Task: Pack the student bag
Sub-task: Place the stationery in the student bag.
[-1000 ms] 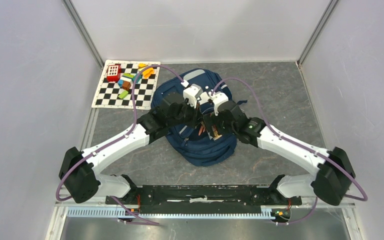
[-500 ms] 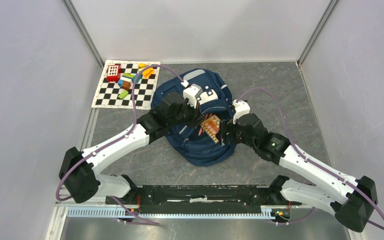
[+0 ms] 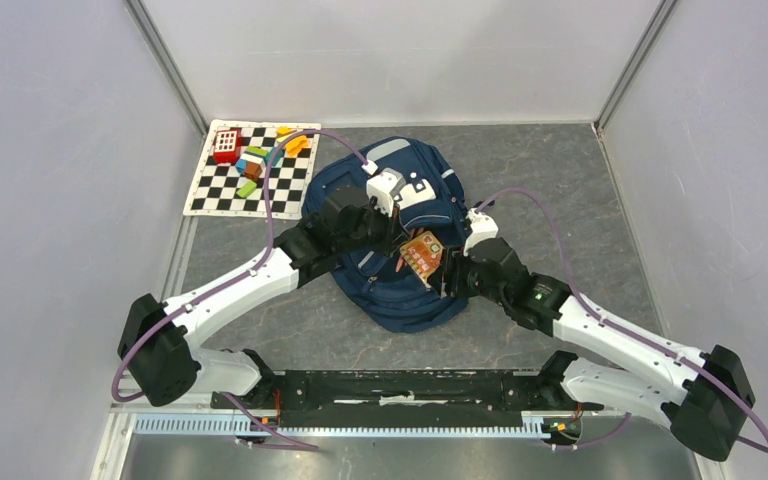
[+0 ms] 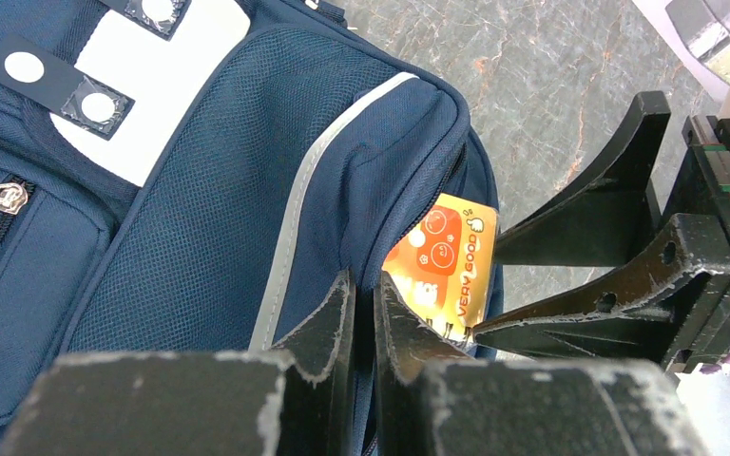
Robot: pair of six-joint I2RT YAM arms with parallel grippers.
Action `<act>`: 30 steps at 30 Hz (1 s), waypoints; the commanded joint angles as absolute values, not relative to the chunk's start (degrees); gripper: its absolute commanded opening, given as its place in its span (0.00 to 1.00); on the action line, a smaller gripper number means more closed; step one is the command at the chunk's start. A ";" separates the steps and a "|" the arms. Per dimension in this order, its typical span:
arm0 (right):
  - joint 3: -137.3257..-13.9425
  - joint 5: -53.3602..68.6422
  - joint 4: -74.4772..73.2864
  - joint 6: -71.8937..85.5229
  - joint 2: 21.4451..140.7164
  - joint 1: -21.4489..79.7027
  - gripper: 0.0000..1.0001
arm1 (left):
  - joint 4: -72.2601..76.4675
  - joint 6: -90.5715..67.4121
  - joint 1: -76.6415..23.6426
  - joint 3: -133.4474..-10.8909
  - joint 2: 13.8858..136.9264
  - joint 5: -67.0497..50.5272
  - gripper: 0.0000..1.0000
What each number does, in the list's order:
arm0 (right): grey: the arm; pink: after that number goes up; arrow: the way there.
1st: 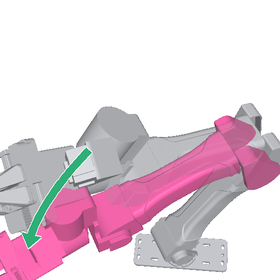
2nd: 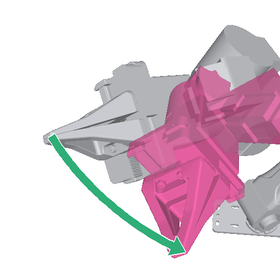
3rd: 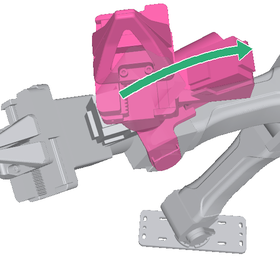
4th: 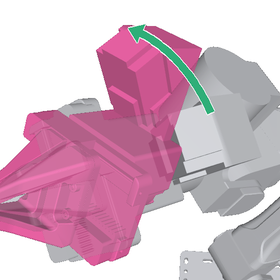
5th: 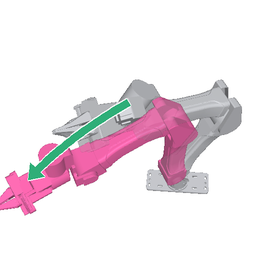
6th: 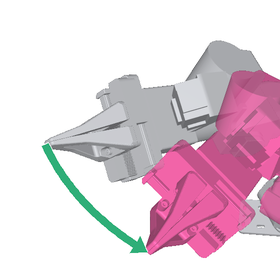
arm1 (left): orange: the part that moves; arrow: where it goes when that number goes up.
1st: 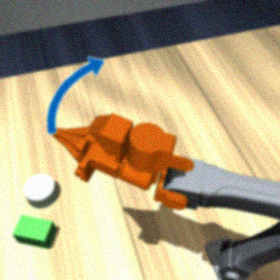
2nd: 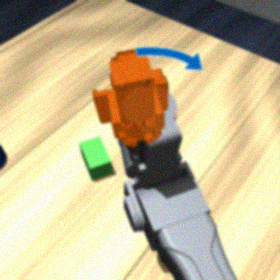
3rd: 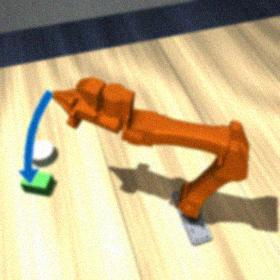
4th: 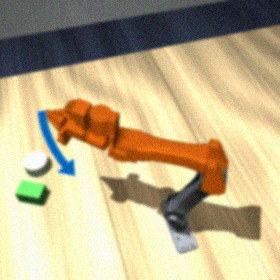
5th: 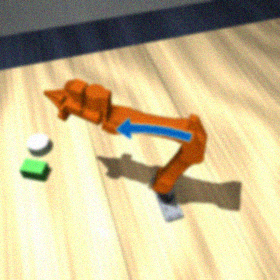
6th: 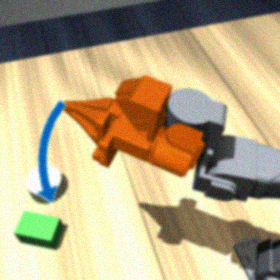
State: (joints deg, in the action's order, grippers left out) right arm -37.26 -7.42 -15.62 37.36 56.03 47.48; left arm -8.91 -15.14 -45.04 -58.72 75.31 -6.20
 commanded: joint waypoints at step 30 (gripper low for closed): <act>-41.84 -15.72 15.84 37.35 75.59 48.34 0.45 | -3.16 -13.96 -44.91 -60.16 72.96 -6.99 0.02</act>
